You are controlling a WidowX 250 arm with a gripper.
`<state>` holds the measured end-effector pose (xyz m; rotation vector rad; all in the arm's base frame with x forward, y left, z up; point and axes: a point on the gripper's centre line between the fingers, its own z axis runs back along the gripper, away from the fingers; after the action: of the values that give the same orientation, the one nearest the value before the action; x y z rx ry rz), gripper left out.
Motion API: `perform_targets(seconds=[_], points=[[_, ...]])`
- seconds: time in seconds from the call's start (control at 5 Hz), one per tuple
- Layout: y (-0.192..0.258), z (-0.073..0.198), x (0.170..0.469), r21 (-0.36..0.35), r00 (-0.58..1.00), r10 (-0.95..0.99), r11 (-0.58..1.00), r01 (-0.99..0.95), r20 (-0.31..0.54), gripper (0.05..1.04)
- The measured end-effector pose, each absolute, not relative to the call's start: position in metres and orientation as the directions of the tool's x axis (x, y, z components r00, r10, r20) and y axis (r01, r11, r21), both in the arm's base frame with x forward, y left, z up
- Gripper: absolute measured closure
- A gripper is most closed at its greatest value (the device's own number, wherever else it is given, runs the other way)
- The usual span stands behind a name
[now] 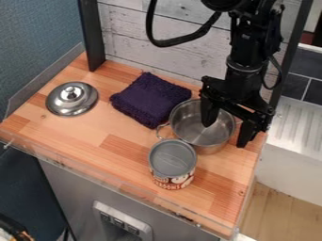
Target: Pick up the violet clothing from the top of the table and put it in middle bottom of the table
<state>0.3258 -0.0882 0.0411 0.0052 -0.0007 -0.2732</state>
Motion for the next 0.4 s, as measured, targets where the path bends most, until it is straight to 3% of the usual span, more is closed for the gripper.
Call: perform_targets(seconds=[0.2, 0.4], points=[[-0.086, 0.029, 0.323, 0.009, 0.964, -0.263, 0.965, 0.264, -0.035, 0.082], [-0.060, 0.044, 0.348, 0.067, 0.985, -0.171, 0.983, 0.170, 0.010, 0.082]])
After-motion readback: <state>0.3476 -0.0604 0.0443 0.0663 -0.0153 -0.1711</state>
